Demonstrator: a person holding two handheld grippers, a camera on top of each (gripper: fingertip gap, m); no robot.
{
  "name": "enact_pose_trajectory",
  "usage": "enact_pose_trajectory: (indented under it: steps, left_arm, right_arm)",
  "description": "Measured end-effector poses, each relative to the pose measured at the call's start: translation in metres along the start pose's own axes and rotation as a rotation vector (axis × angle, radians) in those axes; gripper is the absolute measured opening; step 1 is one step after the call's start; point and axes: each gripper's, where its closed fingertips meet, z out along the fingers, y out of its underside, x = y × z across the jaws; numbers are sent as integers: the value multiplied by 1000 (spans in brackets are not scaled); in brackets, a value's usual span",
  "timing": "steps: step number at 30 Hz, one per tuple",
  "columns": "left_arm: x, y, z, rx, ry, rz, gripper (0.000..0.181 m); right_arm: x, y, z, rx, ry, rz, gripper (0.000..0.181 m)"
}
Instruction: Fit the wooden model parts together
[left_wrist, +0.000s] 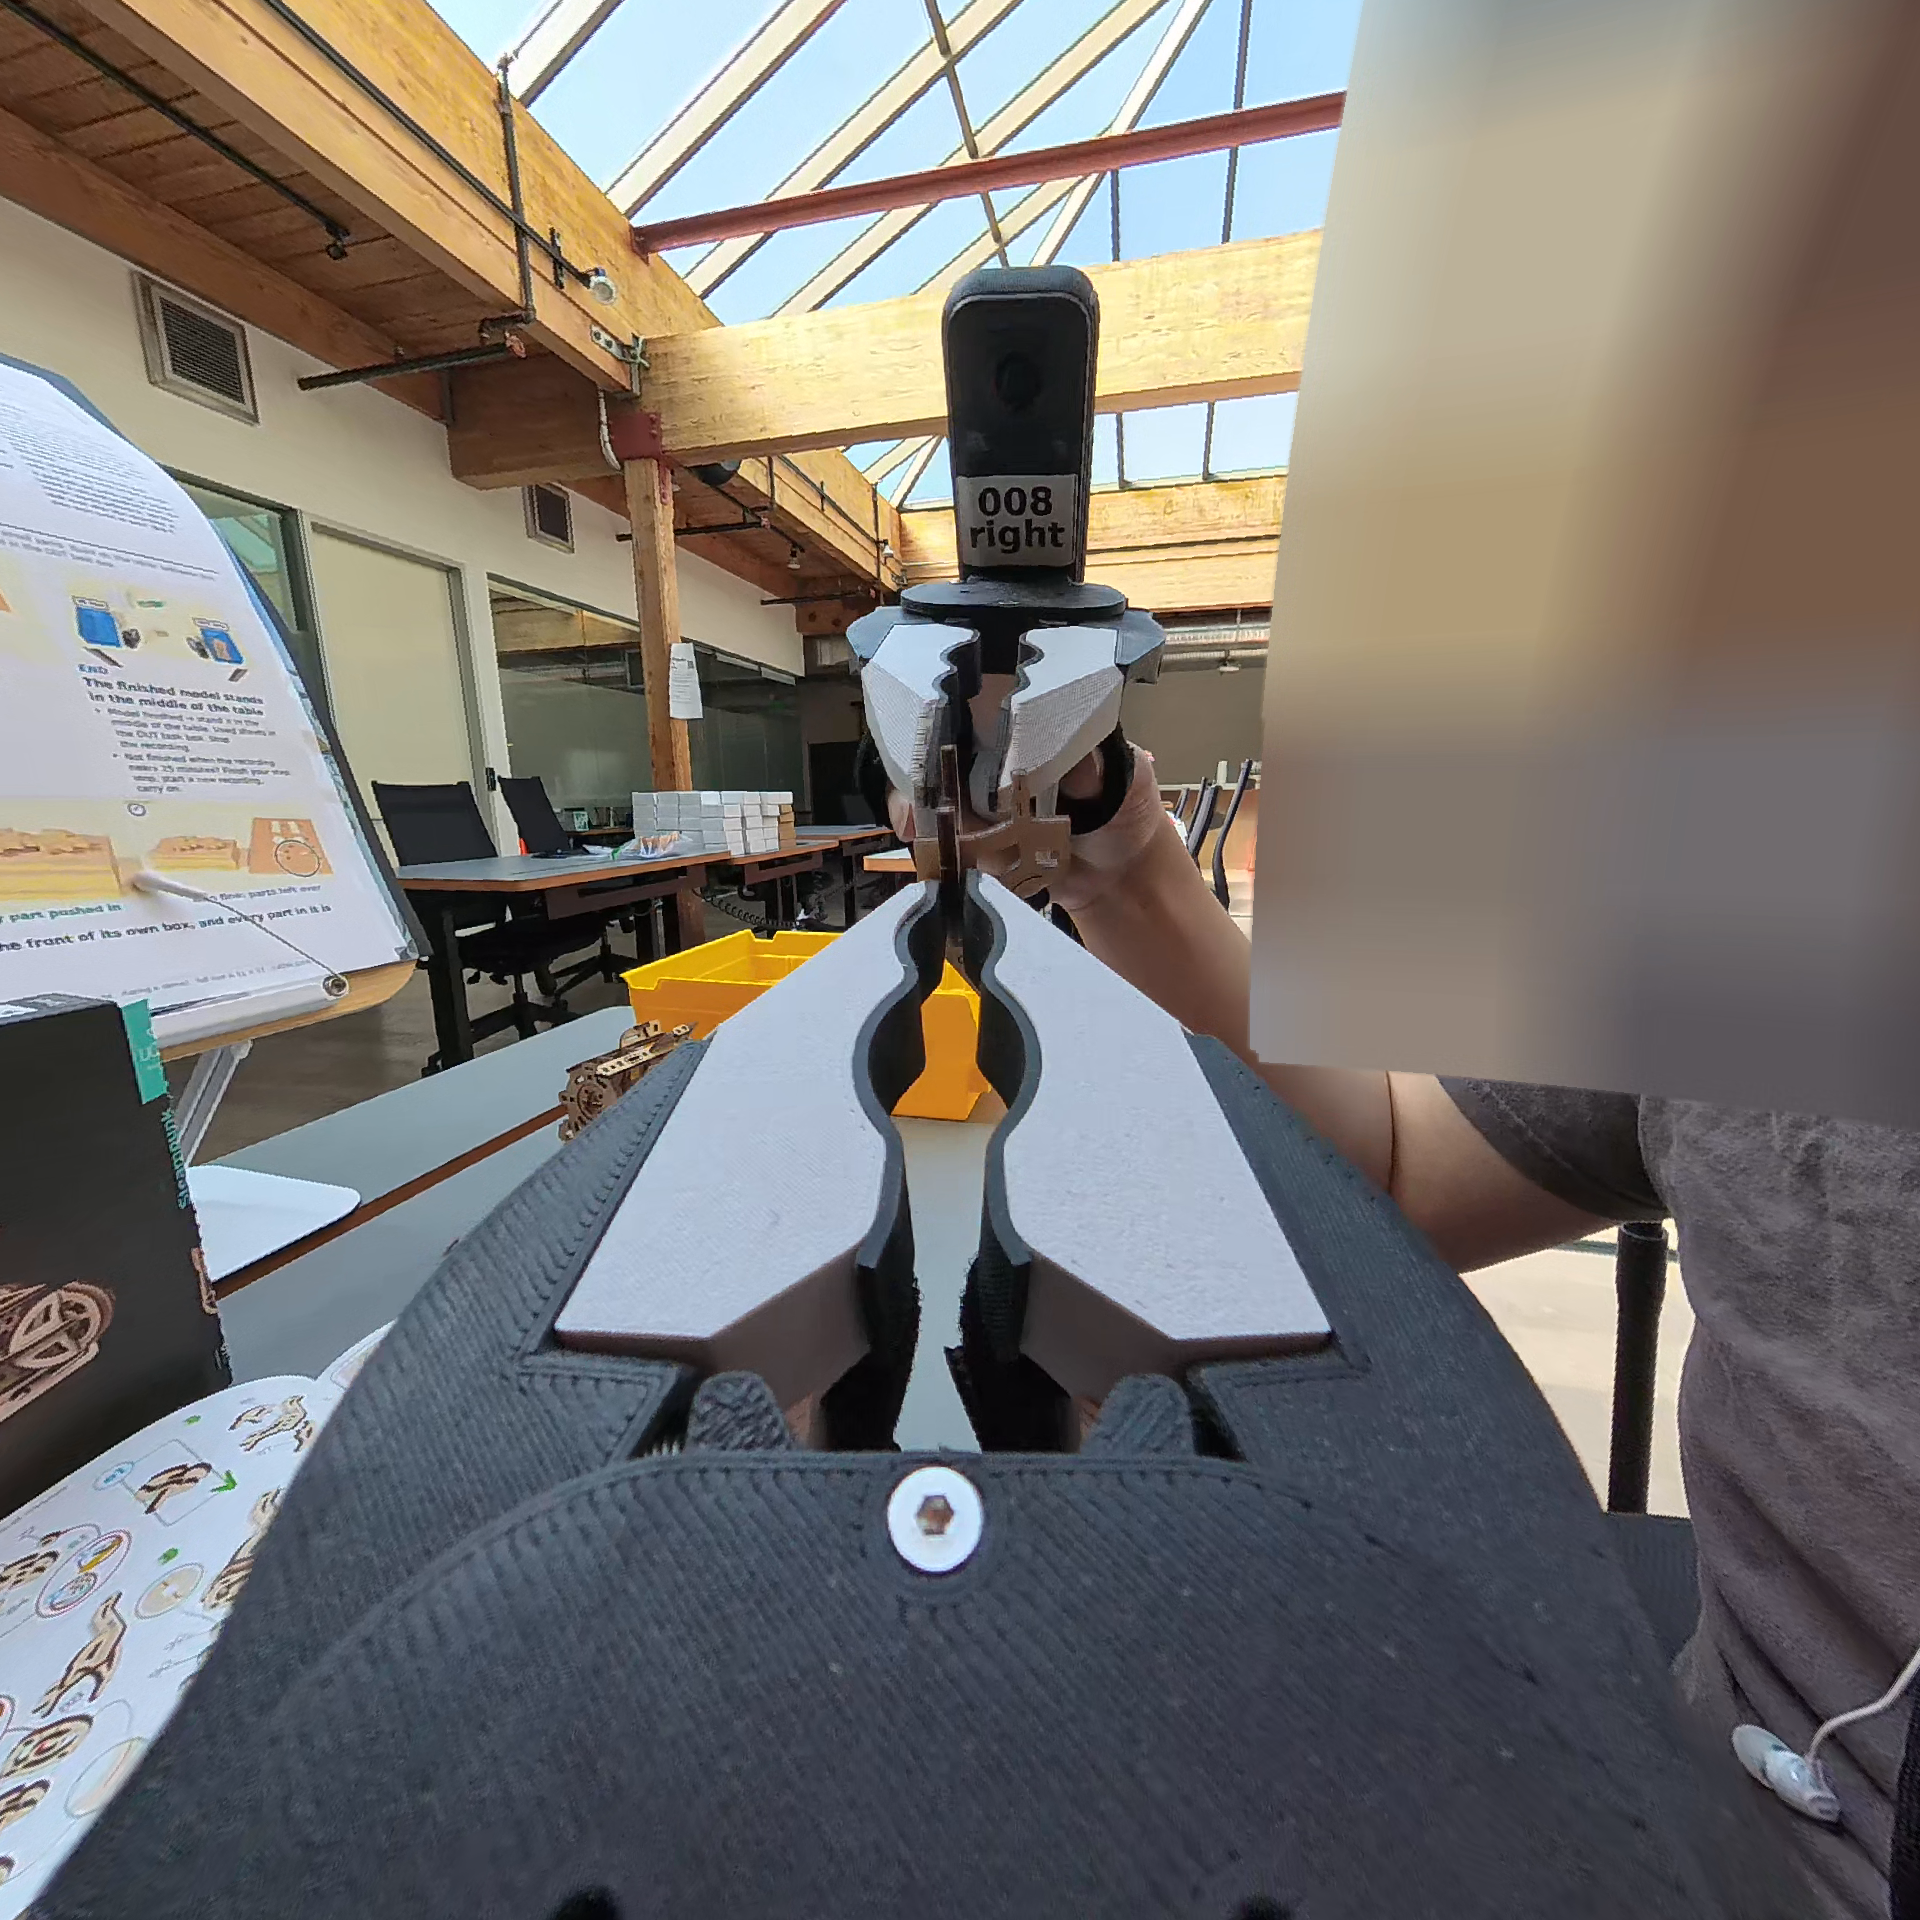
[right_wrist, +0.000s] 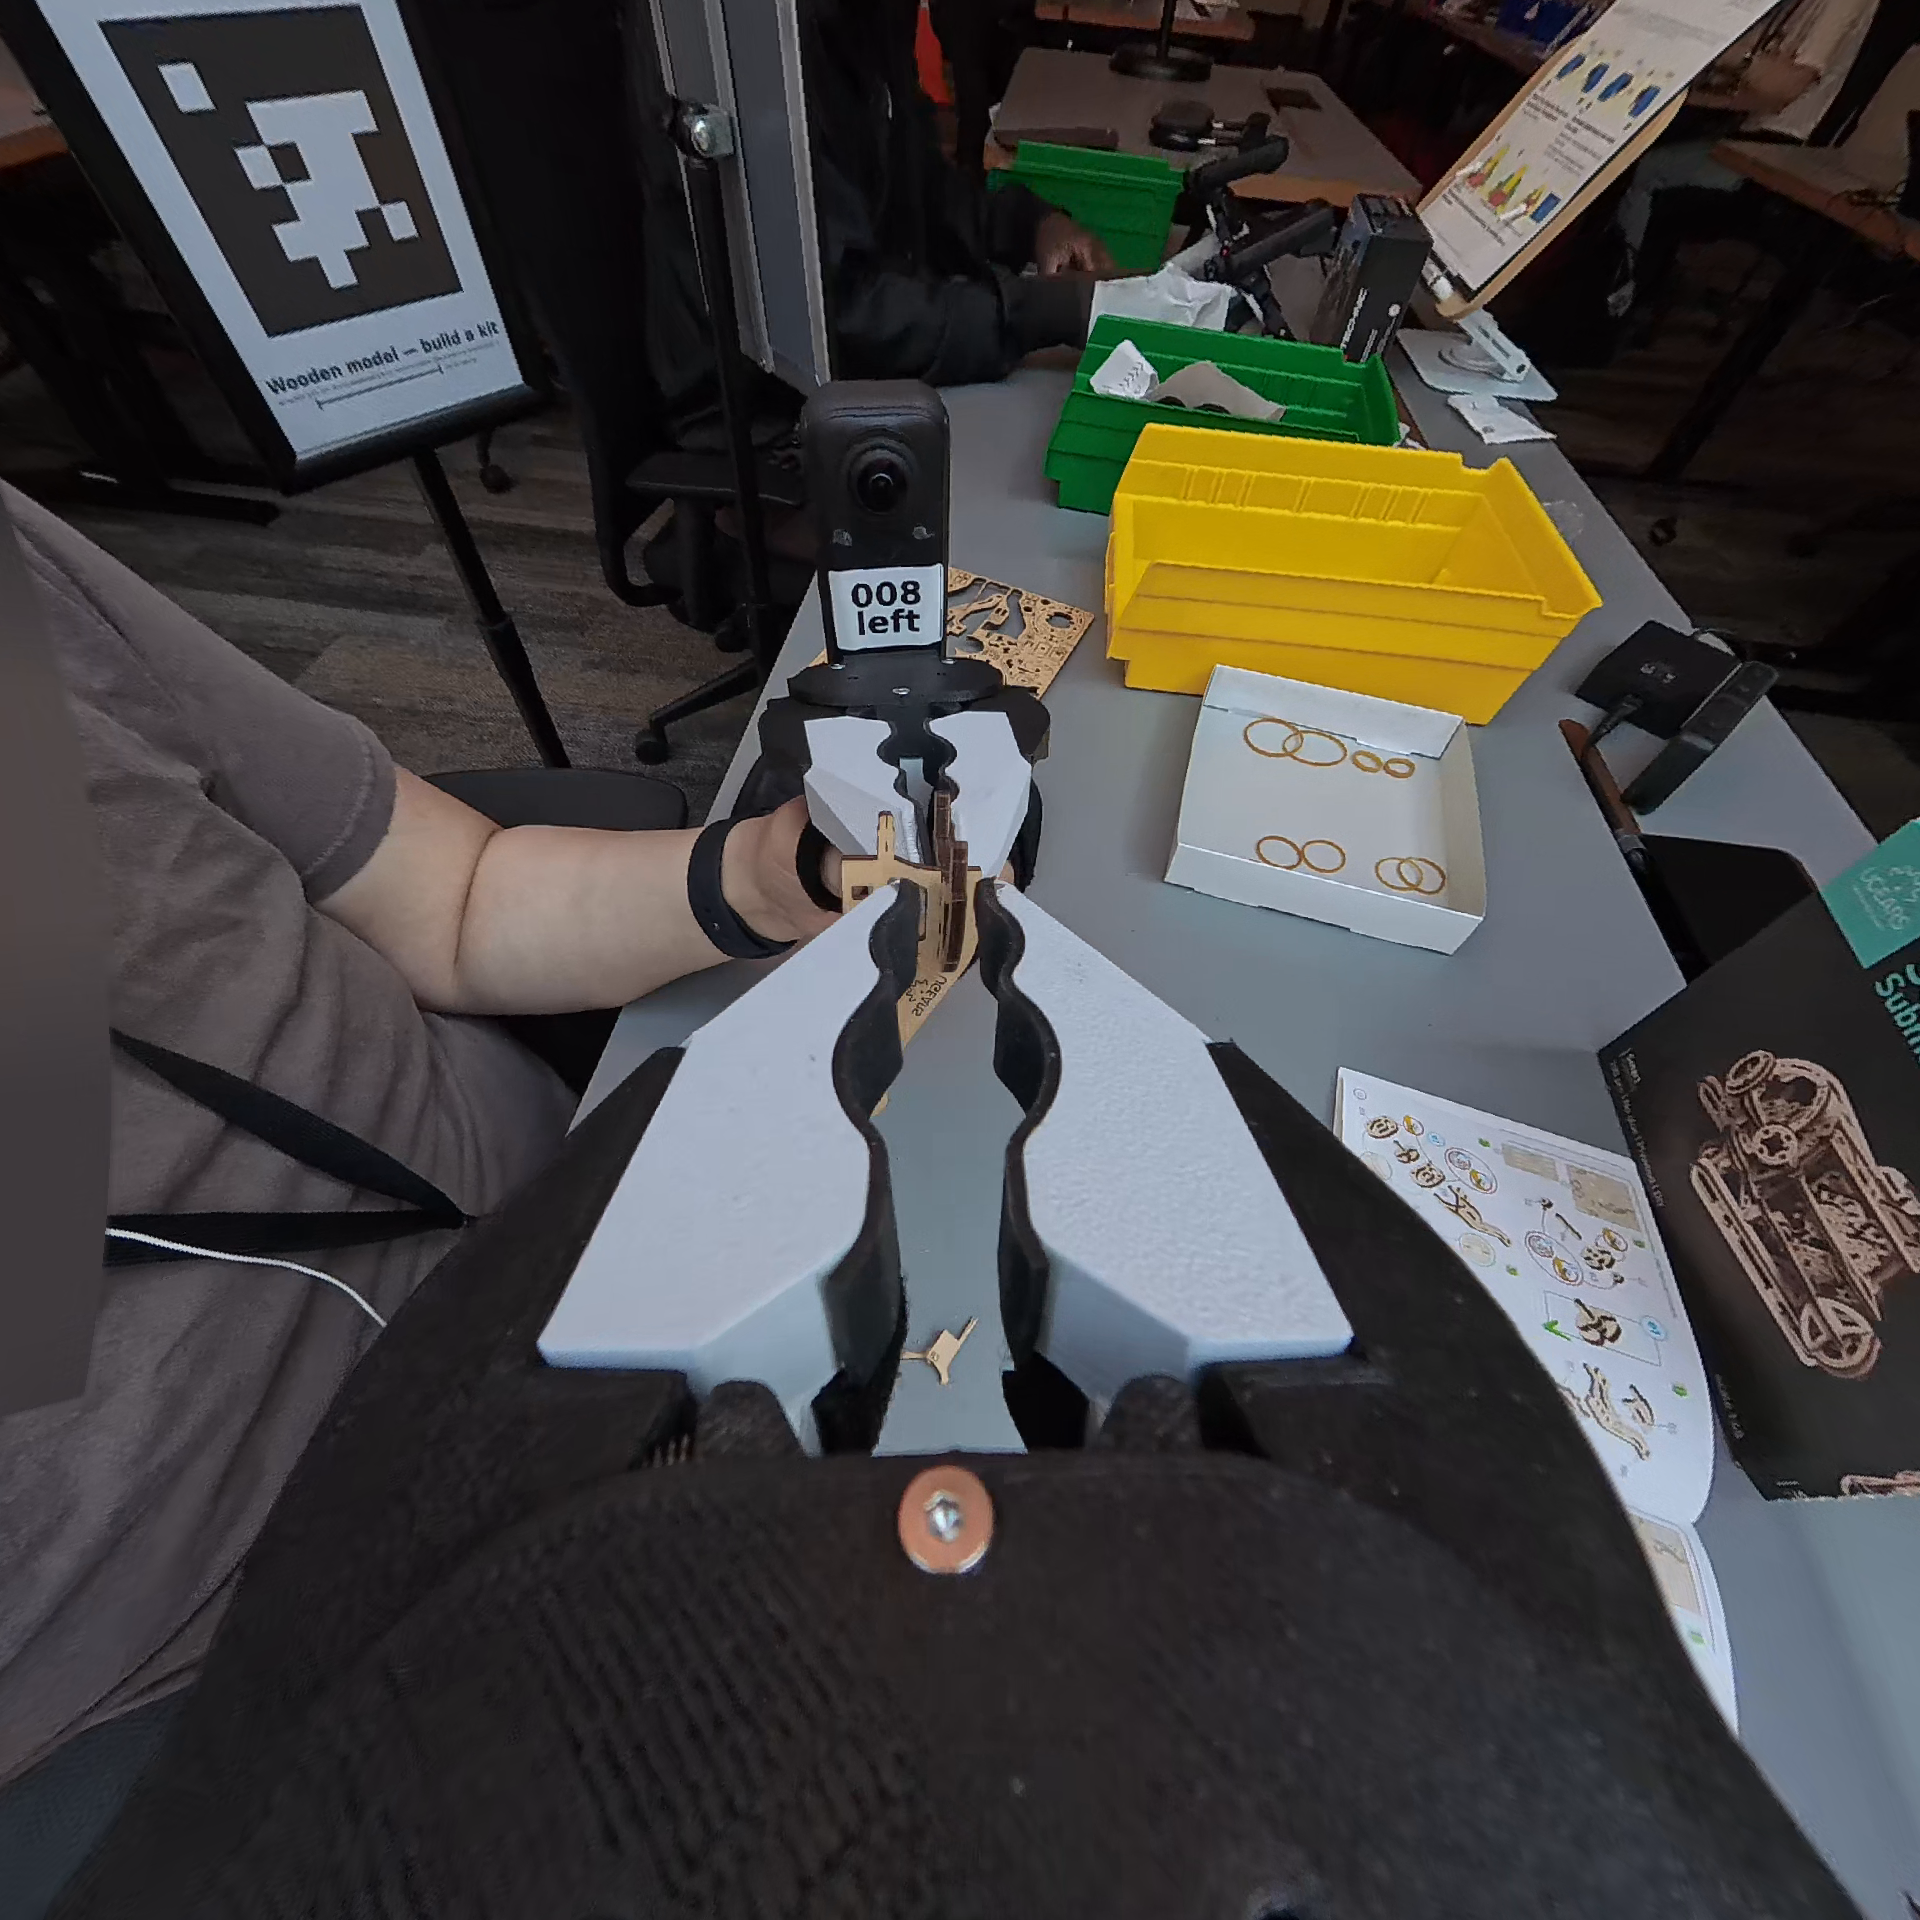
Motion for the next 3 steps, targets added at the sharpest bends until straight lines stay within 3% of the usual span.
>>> enact_pose_trajectory:
  steps: [3]
  left_arm:
    - [0,2,1,-3,2,-5,0]
  right_arm:
    - [1,9,6,-46,-9,10,9]
